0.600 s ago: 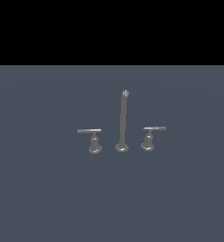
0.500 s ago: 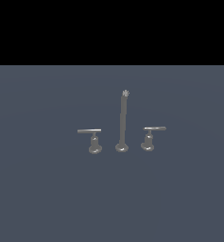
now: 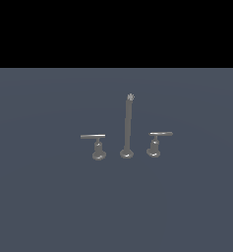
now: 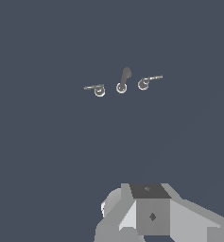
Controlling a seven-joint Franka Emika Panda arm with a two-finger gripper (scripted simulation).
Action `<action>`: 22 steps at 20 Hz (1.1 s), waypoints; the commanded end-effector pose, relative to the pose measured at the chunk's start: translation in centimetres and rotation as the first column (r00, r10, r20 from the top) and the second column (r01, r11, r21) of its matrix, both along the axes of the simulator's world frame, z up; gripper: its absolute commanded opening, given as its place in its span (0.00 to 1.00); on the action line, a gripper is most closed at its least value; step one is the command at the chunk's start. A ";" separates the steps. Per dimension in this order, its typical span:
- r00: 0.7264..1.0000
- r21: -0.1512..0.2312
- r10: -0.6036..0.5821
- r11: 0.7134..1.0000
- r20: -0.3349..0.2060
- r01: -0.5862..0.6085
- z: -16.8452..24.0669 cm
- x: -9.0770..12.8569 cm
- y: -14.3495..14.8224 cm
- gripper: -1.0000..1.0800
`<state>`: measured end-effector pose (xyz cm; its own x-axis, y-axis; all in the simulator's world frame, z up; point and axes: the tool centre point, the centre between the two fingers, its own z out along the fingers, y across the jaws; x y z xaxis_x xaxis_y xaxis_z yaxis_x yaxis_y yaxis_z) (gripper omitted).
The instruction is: Turn on the faucet by rotating a designated handle.
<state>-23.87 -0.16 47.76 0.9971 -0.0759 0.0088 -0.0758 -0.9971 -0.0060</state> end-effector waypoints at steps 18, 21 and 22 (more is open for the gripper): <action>0.892 0.002 -0.452 0.892 -0.005 0.452 -13.1 10.1 -0.9 0.00; 0.852 0.002 -0.523 0.852 -0.006 0.523 -15.3 11.8 -1.5 0.00; 0.838 0.002 -0.546 0.838 -0.006 0.546 -16.1 12.3 -1.8 0.00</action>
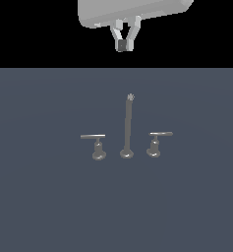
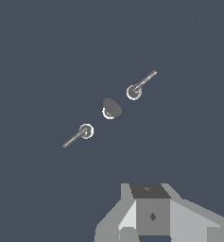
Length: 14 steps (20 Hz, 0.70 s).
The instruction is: Turn on the faucet by rotating a designated handle.
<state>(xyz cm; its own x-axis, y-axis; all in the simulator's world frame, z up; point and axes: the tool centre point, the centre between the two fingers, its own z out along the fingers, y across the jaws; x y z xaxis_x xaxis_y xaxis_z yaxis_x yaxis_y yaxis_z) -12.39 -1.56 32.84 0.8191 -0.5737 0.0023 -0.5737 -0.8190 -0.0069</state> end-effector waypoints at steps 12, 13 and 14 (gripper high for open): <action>0.937 0.000 -0.350 0.937 -0.002 0.350 -9.9 6.7 -4.3 0.00; 0.927 -0.001 -0.375 0.927 -0.002 0.375 -10.7 7.1 -4.7 0.00; 0.917 -0.001 -0.399 0.917 -0.003 0.399 -11.4 7.5 -5.1 0.00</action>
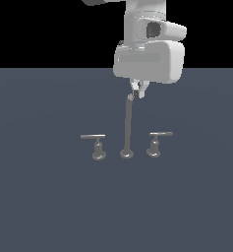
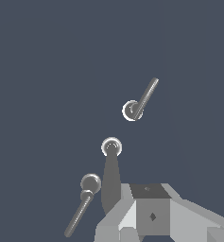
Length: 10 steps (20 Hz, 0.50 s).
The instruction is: Turn on the faucet by rotating a designated handle.
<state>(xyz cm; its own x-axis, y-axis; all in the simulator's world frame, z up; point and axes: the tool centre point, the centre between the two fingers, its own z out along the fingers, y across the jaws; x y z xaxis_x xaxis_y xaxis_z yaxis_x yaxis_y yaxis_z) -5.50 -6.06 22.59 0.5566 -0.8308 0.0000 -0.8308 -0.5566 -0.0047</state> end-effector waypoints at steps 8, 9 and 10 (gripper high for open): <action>0.967 -0.004 -0.255 0.967 -0.002 0.255 -7.1 3.6 -4.6 0.00; 0.960 -0.004 -0.280 0.960 -0.002 0.280 -7.8 3.9 -5.2 0.00; 0.953 -0.004 -0.303 0.953 -0.002 0.303 -8.4 4.2 -5.6 0.00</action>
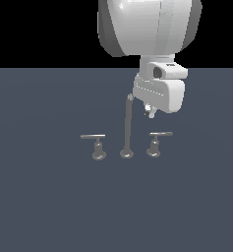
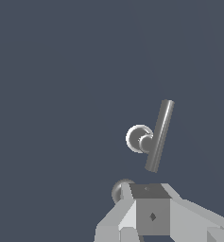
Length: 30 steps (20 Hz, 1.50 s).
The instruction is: Turn on the faucet by rotating a designated handle.
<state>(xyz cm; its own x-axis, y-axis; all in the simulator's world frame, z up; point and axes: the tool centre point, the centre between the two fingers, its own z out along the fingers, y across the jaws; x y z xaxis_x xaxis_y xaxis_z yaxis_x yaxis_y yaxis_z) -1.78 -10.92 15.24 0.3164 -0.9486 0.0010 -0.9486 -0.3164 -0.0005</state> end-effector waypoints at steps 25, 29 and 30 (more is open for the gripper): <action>0.971 0.000 -0.240 0.971 -0.001 0.240 -6.3 0.8 -6.2 0.00; 0.971 0.001 -0.241 0.971 -0.001 0.241 -6.3 -0.6 -7.2 0.00; 0.971 0.001 -0.241 0.971 -0.001 0.241 -6.3 -1.0 -7.5 0.00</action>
